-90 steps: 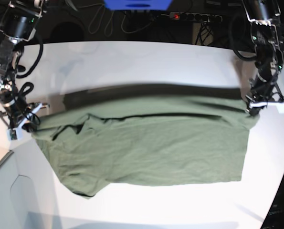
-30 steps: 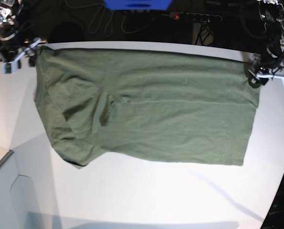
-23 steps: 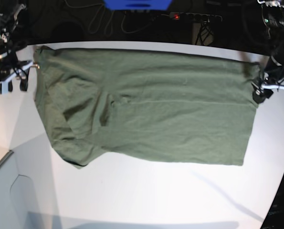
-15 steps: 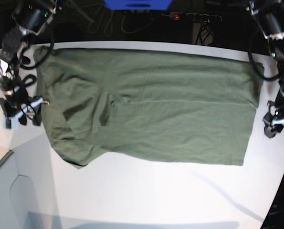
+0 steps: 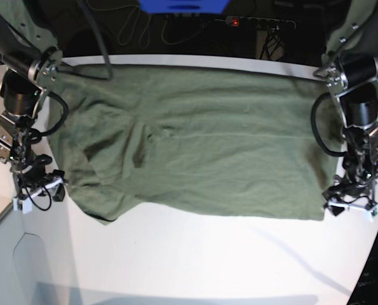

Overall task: Layout the t-shirt on the table in an organized manner, then fold the t-shirt properly
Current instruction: 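Release and move both grippers to the shirt's hem corners, grasping them, then lift the hem with both grippers and fold it over toward the collar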

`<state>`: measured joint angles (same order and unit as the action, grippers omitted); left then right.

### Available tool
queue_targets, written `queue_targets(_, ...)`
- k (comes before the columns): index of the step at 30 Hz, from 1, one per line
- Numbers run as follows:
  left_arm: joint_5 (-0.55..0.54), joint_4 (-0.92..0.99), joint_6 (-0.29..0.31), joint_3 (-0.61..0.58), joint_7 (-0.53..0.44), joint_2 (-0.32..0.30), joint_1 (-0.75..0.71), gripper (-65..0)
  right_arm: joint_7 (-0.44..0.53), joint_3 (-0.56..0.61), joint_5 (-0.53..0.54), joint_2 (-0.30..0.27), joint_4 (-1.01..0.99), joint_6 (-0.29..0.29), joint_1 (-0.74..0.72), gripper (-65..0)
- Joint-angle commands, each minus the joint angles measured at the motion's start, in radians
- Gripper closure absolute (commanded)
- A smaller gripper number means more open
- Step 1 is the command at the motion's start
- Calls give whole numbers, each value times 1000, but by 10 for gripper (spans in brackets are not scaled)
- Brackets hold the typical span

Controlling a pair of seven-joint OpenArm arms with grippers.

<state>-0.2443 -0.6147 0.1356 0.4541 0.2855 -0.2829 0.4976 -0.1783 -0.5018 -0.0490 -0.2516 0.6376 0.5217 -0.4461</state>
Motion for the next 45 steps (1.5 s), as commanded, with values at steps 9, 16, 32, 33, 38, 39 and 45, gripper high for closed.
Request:
queue_targets(9,12,207,5,-53,-173,-12,52,-438,110,145,7,-16,-61,-39,-1,-348)
queue_targets(16,13,218,5,-54,-173,-12,48,-438,113,191,7,-15,-161,-39,-24,-344)
queue_targets(32,3,273,5,-236,-174,-5,45,-285,113,246,8,8,-180,-39,-24,0)
queue_targets(33,3,273,5,-236,-174,-5,45,-220,113,246,8,7,-180,-39,-24,0)
queue_targets(38,3,272,5,-236,-176,-5,49,-4,162,240,14,4,-175,-39,-23,0)
queue_targets(39,1,270,5,-234,-176,-5,51,-19,190,240,14,4,-175,-39,-21,0)
queue_targets(45,-123,71,2,-234,-171,-12,-37,0,305,176,14,11,-11,-39,83,0)
